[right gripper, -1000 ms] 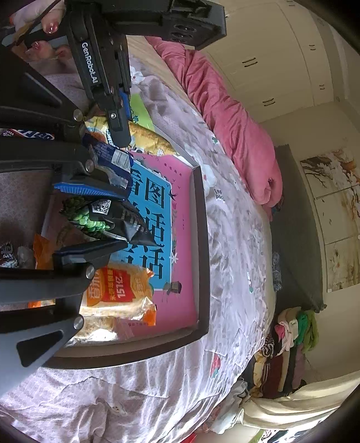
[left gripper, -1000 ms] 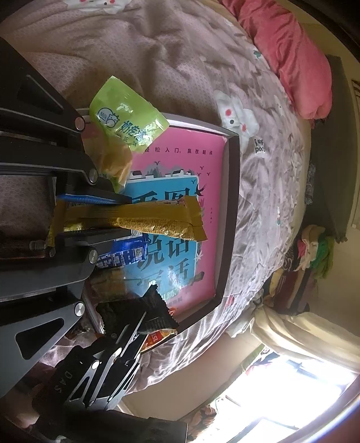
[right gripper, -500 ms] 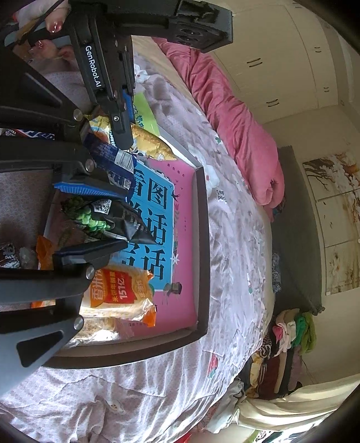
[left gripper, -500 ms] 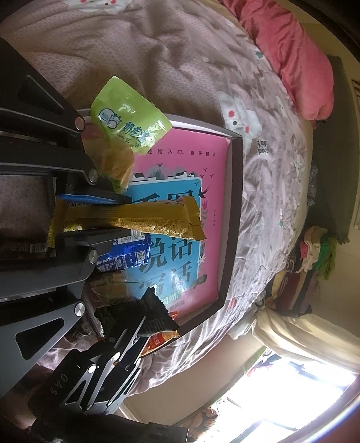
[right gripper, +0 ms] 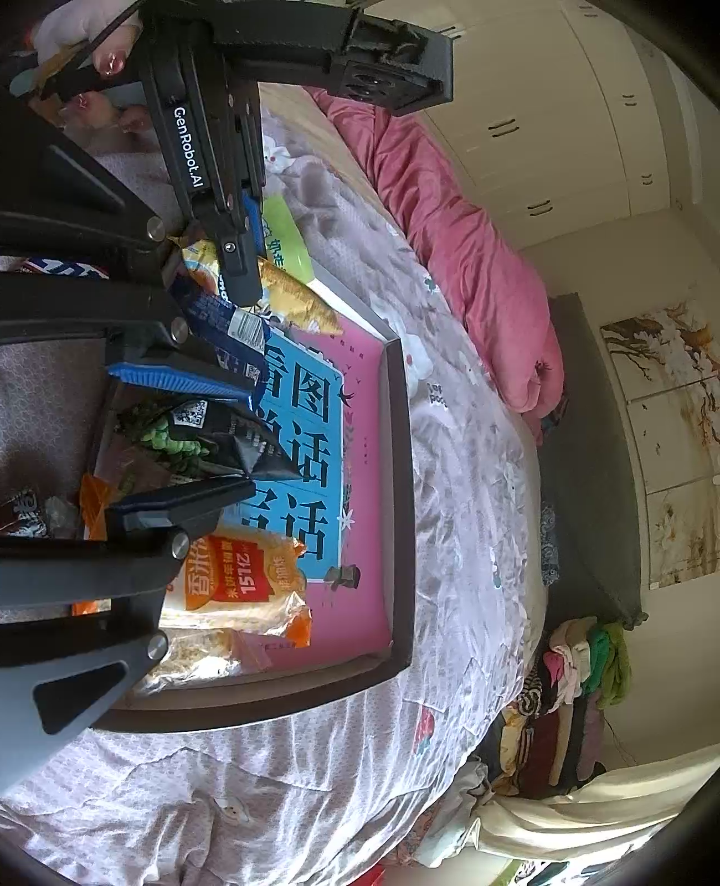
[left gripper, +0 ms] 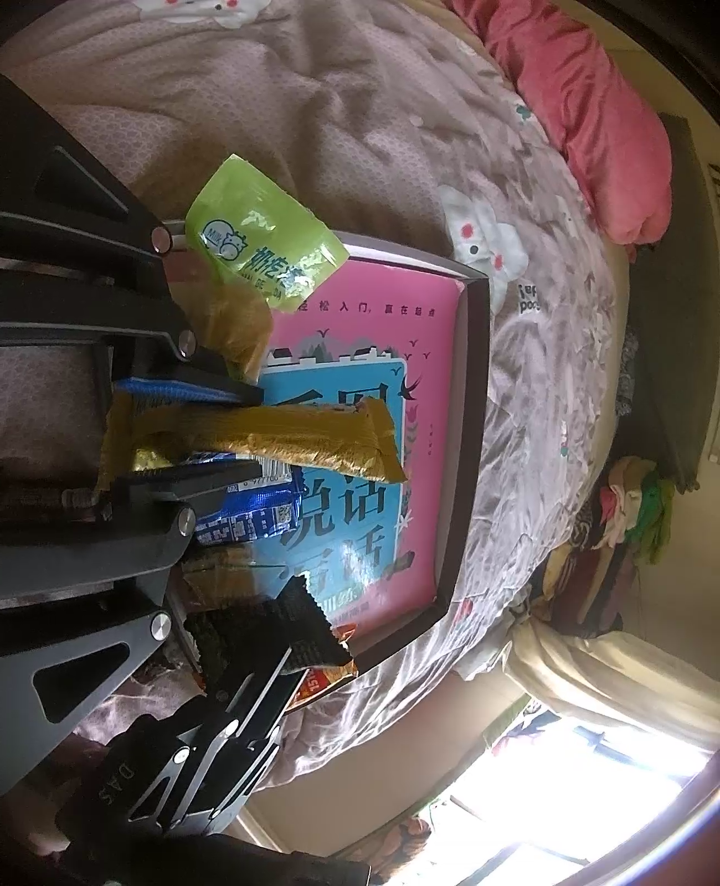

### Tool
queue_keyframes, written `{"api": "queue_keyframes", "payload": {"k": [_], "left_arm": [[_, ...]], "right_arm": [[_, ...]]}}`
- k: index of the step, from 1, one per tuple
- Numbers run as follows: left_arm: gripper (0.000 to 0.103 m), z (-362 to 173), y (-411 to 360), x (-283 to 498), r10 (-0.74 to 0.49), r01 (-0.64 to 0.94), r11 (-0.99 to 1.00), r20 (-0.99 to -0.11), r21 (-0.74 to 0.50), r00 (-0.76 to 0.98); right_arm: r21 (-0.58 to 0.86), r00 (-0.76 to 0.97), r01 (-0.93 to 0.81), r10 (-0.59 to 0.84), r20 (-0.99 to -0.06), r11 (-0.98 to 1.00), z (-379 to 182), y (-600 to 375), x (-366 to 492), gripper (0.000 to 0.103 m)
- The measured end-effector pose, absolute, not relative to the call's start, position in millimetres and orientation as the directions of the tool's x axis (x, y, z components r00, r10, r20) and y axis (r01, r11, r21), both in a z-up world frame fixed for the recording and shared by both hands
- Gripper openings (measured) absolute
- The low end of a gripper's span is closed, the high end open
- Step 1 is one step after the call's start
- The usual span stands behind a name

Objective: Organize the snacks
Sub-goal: 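Carry the yellow bar over the tray with left tool while right tool carries the pea bag, then release the yellow bar into the tray with left tool while right tool releases the pea bag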

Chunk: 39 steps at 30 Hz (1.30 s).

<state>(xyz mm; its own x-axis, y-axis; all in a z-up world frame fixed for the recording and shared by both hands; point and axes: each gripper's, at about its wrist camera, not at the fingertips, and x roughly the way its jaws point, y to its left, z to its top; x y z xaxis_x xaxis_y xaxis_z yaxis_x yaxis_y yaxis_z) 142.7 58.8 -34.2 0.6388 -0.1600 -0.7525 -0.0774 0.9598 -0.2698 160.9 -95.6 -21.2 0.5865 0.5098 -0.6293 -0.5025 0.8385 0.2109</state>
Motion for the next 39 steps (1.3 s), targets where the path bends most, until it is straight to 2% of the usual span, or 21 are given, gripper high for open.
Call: {"api": "queue_keyframes", "payload": {"k": [3, 7, 21, 26, 39], "left_arm": [[0.024, -34.0, 58.8, 142.4, -0.161, -0.078, 0.96, -0.753, -0.271, 0.638], [0.036, -33.3, 58.4, 142.0, -0.156, -0.08, 0.96, -0.751, -0.268, 0.642], [0.044, -21.5, 59.8, 136.7, -0.146, -0.077, 0.963, -0.738, -0.259, 0.659], [0.052, -13.6, 58.5, 133.8, -0.143, -0.072, 0.964, -0.726, -0.256, 0.673], [0.067, 1.6, 55.9, 127.7, -0.128, -0.072, 0.967, -0.711, -0.244, 0.692]], "right_arm": [[0.214, 0.588, -0.502, 0.513, -0.625, 0.838, -19.9, -96.0, 160.4, 0.03], [0.218, 0.593, -0.502, 0.516, -0.618, 0.837, -17.3, -97.7, 159.7, 0.03], [0.221, 0.61, -0.503, 0.524, -0.594, 0.836, -9.7, -102.4, 156.3, 0.032], [0.222, 0.624, -0.501, 0.527, -0.577, 0.836, -5.6, -106.2, 154.6, 0.035], [0.224, 0.656, -0.501, 0.536, -0.531, 0.836, 6.3, -112.9, 148.2, 0.044]]}}
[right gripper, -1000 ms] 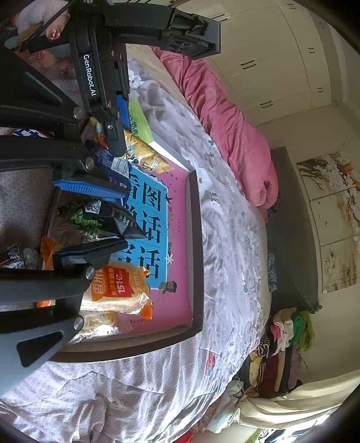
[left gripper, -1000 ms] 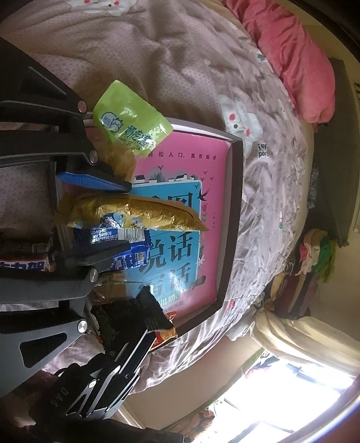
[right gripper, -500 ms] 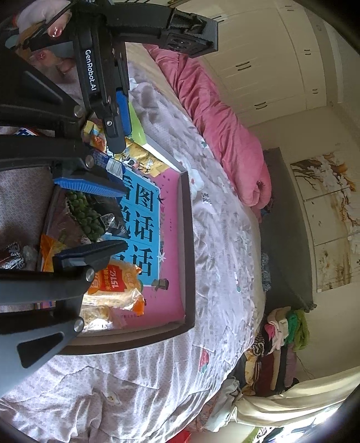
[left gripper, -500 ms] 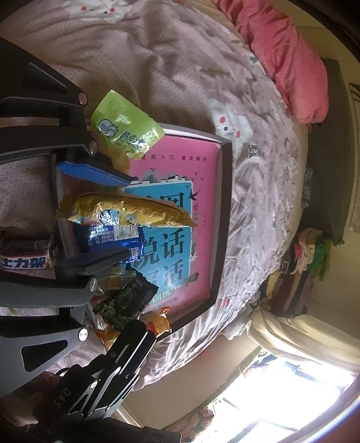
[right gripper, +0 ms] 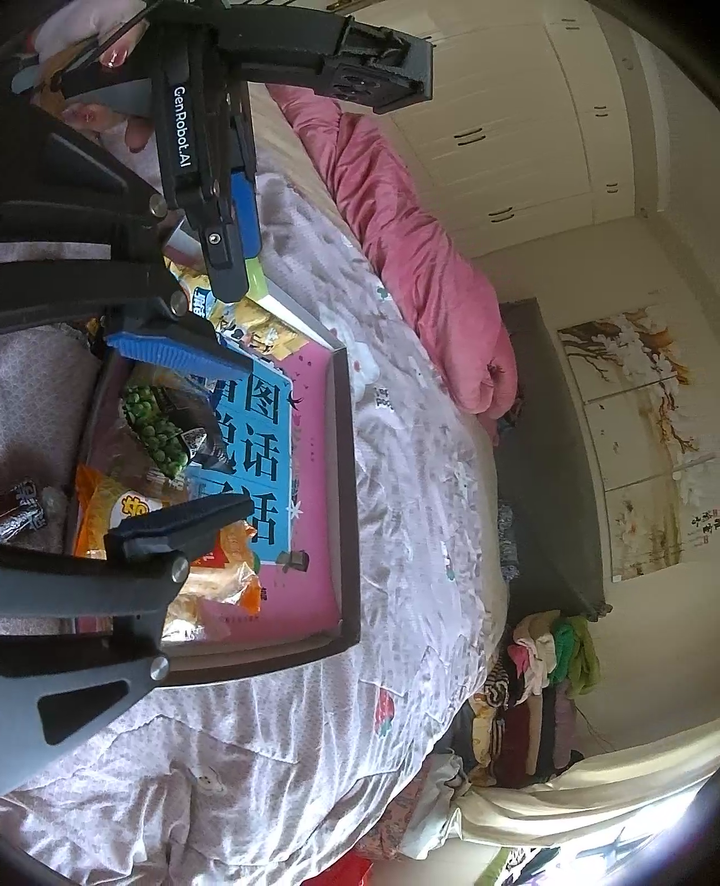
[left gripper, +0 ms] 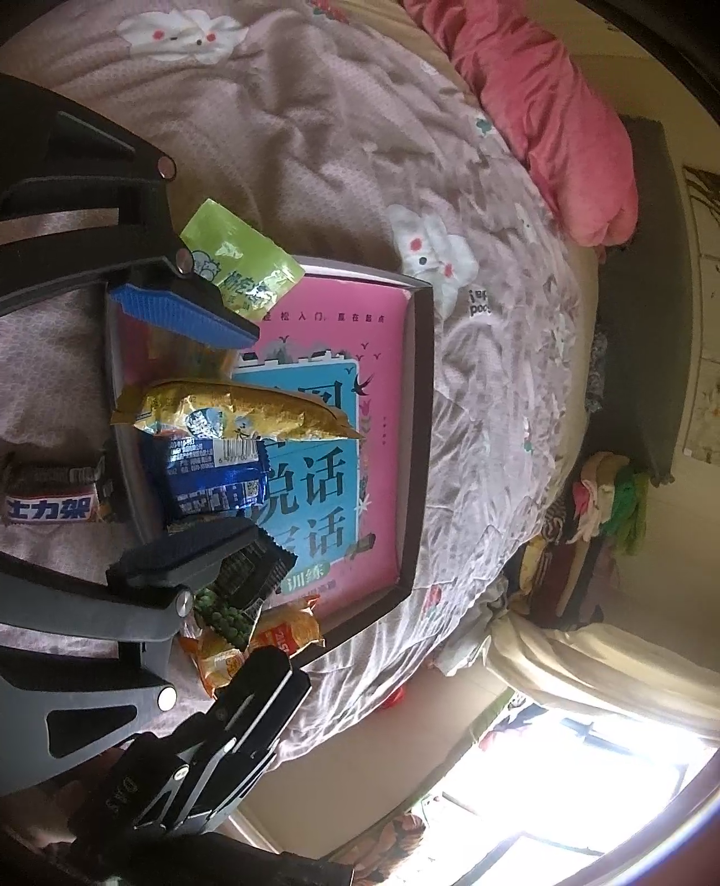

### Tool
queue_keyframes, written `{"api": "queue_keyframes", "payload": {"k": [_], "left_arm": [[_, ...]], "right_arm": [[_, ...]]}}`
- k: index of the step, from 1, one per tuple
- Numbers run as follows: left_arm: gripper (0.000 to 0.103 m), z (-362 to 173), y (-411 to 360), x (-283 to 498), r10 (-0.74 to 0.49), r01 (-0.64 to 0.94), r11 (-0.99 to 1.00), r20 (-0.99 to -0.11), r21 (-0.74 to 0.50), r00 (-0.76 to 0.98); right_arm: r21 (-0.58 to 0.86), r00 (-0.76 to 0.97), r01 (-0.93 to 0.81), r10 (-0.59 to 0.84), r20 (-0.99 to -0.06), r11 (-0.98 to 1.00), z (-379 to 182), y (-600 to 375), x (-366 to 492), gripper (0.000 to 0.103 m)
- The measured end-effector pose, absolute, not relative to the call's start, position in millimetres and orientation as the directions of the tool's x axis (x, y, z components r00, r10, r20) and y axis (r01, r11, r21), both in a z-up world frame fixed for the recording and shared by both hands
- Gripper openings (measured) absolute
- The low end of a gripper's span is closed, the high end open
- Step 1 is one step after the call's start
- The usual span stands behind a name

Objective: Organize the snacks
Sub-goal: 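Release the yellow bar into the tray with left tool while right tool releases the pea bag, then grasp the Snickers-style bar with left tool while right tool grasps the small dark wrapped snack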

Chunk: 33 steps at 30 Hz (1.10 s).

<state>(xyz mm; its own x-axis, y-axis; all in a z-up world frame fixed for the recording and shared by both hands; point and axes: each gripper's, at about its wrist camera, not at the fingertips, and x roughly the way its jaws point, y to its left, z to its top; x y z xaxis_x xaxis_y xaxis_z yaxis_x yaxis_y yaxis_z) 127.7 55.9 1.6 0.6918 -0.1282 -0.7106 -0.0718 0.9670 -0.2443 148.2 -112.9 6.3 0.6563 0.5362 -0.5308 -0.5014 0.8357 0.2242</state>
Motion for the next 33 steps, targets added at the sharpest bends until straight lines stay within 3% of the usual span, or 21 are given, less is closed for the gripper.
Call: {"api": "queue_keyframes", "payload": {"k": [21, 33], "left_arm": [[0.075, 12.0, 42.8, 104.0, -0.113, -0.05, 0.979, -0.728, -0.199, 0.676], [0.075, -24.1, 32.8, 76.6, -0.17, -0.037, 0.971, -0.794, -0.235, 0.583]], "right_arm": [[0.271, 0.7, -0.425, 0.503, -0.506, 0.864, 18.2, -153.4, 123.6, 0.056], [0.324, 0.628, -0.342, 0.471, -0.62, 0.882, -3.5, -172.9, 101.7, 0.057]]}}
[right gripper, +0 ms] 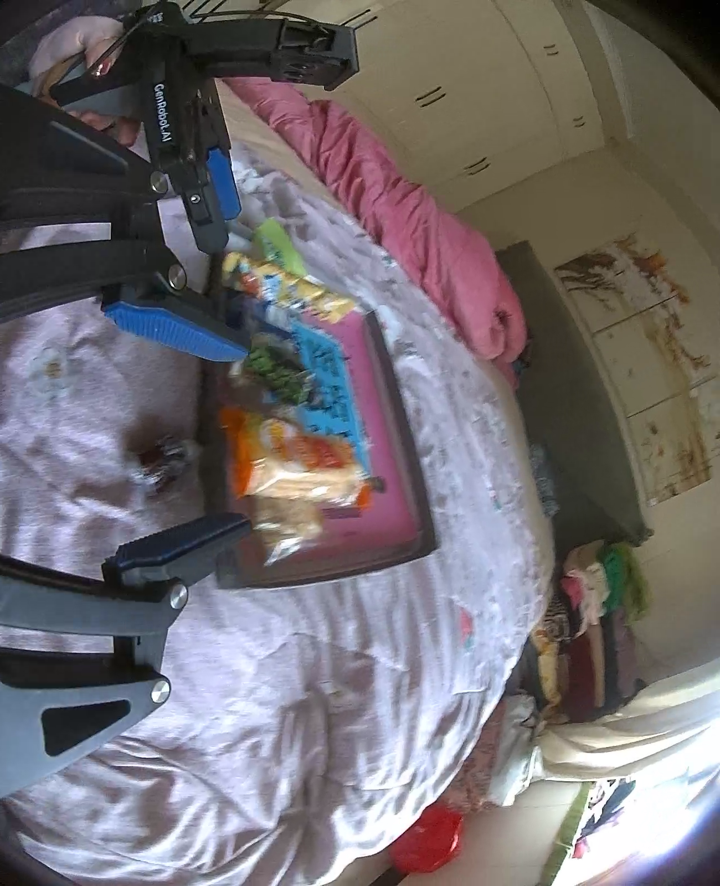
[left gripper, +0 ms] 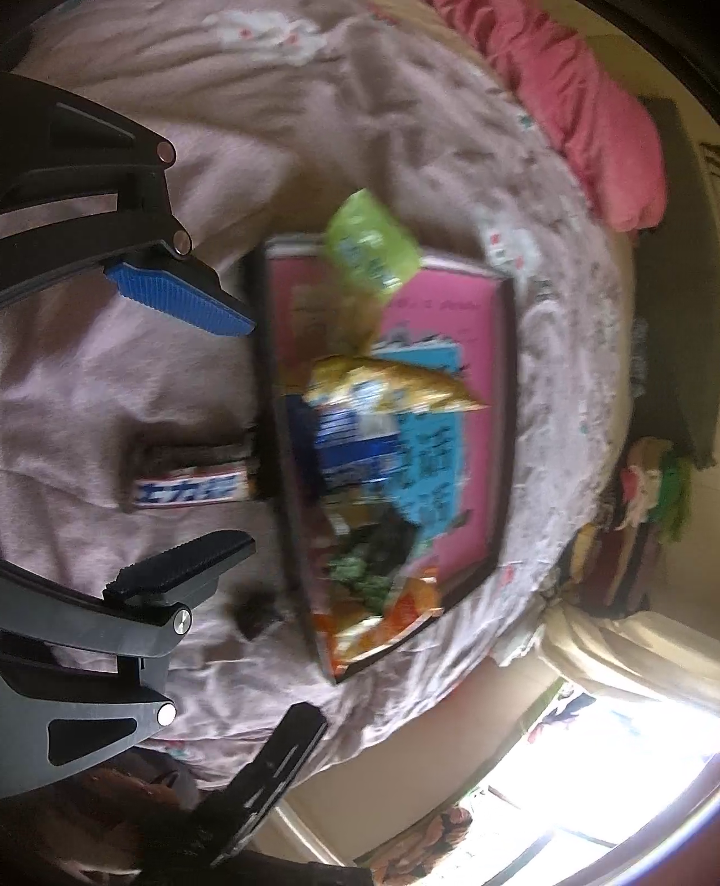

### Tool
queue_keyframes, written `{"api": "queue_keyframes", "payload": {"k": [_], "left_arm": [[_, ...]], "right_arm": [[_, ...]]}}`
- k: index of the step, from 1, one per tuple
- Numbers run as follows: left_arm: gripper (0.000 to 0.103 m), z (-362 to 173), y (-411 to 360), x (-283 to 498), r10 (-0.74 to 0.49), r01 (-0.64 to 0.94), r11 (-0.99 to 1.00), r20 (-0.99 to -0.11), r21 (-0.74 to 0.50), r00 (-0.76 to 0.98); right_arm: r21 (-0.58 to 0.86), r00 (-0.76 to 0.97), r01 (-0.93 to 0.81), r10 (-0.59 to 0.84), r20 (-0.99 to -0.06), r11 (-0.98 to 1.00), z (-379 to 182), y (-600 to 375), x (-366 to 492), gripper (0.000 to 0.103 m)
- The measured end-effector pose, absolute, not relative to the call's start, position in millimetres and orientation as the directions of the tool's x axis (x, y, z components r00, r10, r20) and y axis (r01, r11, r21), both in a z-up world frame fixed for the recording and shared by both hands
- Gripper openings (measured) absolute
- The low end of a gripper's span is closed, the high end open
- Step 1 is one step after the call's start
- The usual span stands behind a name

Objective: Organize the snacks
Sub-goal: 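Grasp the Snickers-style bar with left tool while right tool grasps the small dark wrapped snack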

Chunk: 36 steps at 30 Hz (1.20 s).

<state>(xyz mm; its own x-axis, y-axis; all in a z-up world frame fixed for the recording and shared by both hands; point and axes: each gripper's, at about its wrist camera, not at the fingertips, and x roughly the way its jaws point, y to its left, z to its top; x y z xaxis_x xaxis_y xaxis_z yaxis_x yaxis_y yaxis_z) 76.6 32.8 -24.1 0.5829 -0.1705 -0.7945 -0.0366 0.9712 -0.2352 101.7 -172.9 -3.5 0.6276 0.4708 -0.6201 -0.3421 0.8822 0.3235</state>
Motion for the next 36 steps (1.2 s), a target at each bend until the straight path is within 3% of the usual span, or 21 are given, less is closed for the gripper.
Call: {"api": "queue_keyframes", "payload": {"k": [15, 19, 20, 22, 24, 28, 36], "left_arm": [[0.074, -65.8, 5.0, 84.9, -0.216, -0.02, 0.964, -0.831, -0.263, 0.513], [0.063, -69.1, 2.8, 90.0, -0.2, -0.026, 0.968, -0.835, -0.248, 0.513], [0.062, -70.1, 2.9, 90.5, -0.203, -0.03, 0.967, -0.835, -0.254, 0.512], [0.062, -70.1, 1.8, 90.0, -0.2, -0.032, 0.967, -0.83, -0.253, 0.52], [0.056, -71.7, 0.6, 90.8, -0.186, -0.037, 0.97, -0.833, -0.24, 0.521], [0.03, -72.8, 3.0, 90.0, -0.181, -0.042, 0.97, -0.826, -0.24, 0.534], [0.03, -60.5, 23.4, 78.7, -0.241, -0.039, 0.95, -0.805, -0.311, 0.542]], "right_arm": [[0.187, 0.493, -0.374, 0.366, -0.789, 0.908, -56.3, -142.2, 117.4, 0.054], [0.111, 0.492, -0.421, 0.329, -0.806, 0.9, -64.0, -130.2, 121.2, 0.043], [0.078, 0.485, -0.436, 0.307, -0.819, 0.897, -68.4, -125.3, 121.7, 0.036], [0.023, 0.49, -0.46, 0.276, -0.827, 0.887, -73.3, -117.8, 119.6, 0.032], [0.024, 0.488, -0.48, 0.289, -0.824, 0.877, -71.7, -114.8, 117.6, 0.028], [0.105, 0.463, -0.491, 0.361, -0.81, 0.865, -63.7, -118.6, 111.4, 0.028], [0.225, 0.544, -0.524, 0.526, -0.654, 0.821, -18.7, -135.8, 93.5, 0.028]]}}
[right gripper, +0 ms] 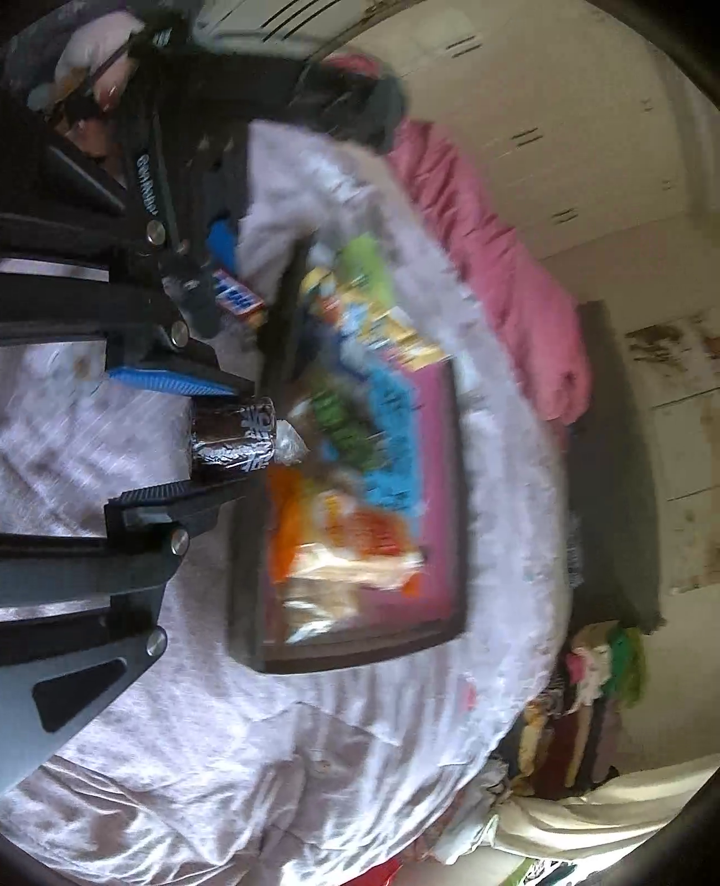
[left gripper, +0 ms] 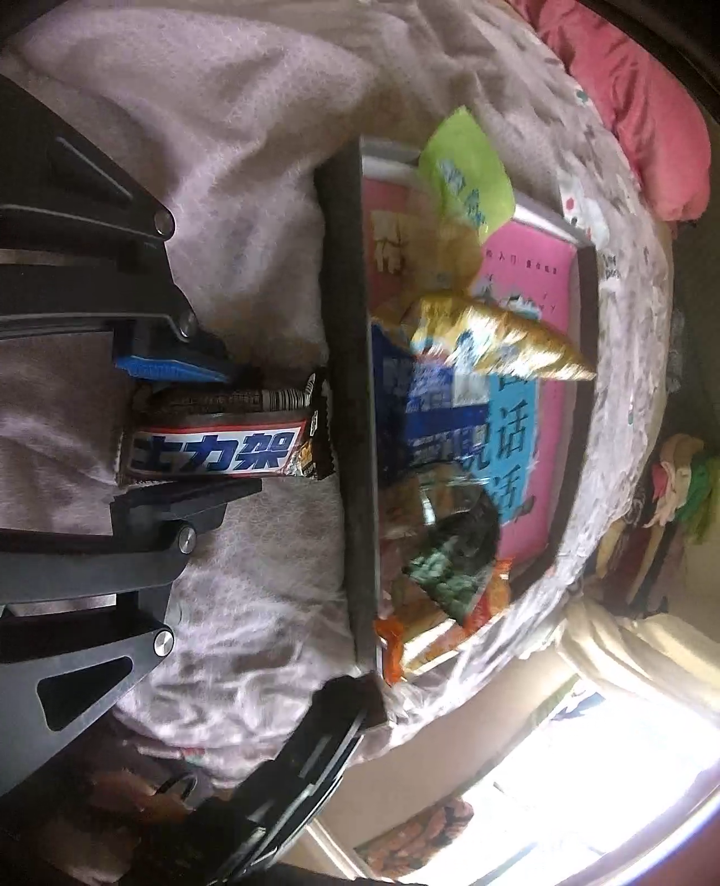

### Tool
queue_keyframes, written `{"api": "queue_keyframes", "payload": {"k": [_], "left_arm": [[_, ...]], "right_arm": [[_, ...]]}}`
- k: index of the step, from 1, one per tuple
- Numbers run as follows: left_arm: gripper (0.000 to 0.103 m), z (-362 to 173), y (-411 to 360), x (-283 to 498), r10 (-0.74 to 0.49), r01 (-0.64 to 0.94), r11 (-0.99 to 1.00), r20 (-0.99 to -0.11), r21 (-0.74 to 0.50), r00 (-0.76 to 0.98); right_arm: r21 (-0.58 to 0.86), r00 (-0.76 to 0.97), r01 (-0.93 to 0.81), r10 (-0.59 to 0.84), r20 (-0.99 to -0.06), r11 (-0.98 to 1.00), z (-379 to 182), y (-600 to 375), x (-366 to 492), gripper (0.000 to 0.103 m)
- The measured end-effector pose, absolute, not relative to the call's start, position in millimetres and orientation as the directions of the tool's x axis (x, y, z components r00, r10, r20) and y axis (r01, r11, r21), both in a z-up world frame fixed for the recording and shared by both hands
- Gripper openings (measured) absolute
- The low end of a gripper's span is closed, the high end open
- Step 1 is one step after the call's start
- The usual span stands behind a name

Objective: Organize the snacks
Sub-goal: 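Grasp the Snickers-style bar with left tool while right tool grasps the small dark wrapped snack, then lower the bar into the tray with left tool while right tool lowers the dark snack there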

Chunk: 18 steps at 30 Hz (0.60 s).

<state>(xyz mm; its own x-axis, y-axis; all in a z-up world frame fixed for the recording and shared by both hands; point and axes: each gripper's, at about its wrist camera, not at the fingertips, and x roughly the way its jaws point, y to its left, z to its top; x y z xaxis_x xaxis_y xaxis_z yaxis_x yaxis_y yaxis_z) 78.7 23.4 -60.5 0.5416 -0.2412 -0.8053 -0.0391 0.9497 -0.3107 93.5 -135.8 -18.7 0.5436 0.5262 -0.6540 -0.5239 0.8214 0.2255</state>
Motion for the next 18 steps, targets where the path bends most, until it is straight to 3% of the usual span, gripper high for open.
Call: {"api": "queue_keyframes", "payload": {"k": [6, 18], "left_arm": [[0.03, -22.8, 55.1, 74.8, -0.2, -0.079, 0.944, -0.747, -0.32, 0.634], [0.03, -5.7, 103.2, 100.4, -0.061, -0.19, 0.944, -0.711, -0.269, 0.7]], "right_arm": [[0.284, 0.594, -0.507, 0.568, -0.57, 0.814, -0.3, -148.3, 95.2, 0.028], [0.302, 0.659, -0.417, 0.515, -0.548, 0.857, 3.1, -172.9, 124.8, 0.028]]}}
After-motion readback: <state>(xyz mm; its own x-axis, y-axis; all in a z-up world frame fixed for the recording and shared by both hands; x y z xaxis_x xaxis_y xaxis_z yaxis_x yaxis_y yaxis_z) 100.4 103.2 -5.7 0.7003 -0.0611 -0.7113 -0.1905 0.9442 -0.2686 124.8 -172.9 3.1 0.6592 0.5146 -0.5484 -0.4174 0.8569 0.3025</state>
